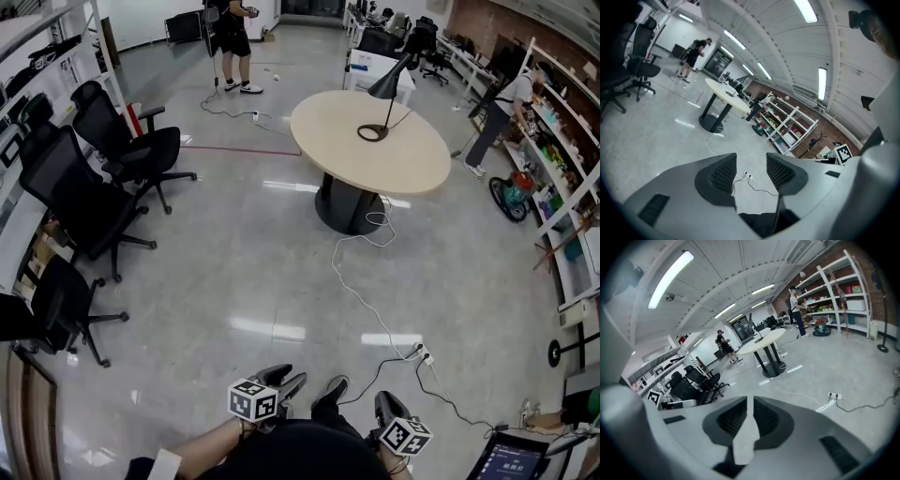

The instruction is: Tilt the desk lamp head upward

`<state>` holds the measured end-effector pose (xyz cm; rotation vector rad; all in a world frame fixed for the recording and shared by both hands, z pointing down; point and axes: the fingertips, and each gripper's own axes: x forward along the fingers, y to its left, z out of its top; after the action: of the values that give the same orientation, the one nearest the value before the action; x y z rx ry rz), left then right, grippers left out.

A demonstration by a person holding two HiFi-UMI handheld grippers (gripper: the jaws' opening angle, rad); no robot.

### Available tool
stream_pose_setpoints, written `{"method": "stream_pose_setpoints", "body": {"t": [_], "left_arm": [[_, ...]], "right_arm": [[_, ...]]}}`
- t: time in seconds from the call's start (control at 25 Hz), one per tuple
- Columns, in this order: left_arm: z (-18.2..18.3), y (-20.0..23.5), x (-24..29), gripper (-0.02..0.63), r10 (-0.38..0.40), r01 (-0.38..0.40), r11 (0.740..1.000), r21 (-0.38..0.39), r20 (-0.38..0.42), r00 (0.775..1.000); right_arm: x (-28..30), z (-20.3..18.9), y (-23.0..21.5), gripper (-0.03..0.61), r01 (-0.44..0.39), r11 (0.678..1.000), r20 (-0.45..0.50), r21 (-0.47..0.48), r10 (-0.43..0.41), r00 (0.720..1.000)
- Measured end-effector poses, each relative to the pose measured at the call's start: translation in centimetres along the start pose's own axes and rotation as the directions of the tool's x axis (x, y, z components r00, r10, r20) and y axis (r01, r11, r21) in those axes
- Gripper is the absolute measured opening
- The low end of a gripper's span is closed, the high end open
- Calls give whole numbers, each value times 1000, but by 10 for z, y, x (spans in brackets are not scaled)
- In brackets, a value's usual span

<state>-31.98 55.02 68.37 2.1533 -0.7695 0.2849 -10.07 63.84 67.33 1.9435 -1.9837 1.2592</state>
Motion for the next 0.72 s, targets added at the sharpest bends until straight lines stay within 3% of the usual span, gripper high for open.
{"method": "stream_pose_setpoints", "body": {"t": [0.24,0.36,0.6,0.72], "left_arm": [[36,12,43,210,55,-54,998,-43,19,998],[58,-6,75,210,71,-71,997,-13,23,997],[87,-52,153,210,35,-36,999,39,35,999],[102,-58,180,210,39,-41,999,29,48,998]], "right_arm": [[36,52,-30,44,-42,999,6,11,42,999],[44,81,-63,44,-22,998,10,59,22,1000],[70,136,-88,44,-80,996,12,-51,81,997],[77,153,-113,44,-77,996,14,-49,78,997]]}}
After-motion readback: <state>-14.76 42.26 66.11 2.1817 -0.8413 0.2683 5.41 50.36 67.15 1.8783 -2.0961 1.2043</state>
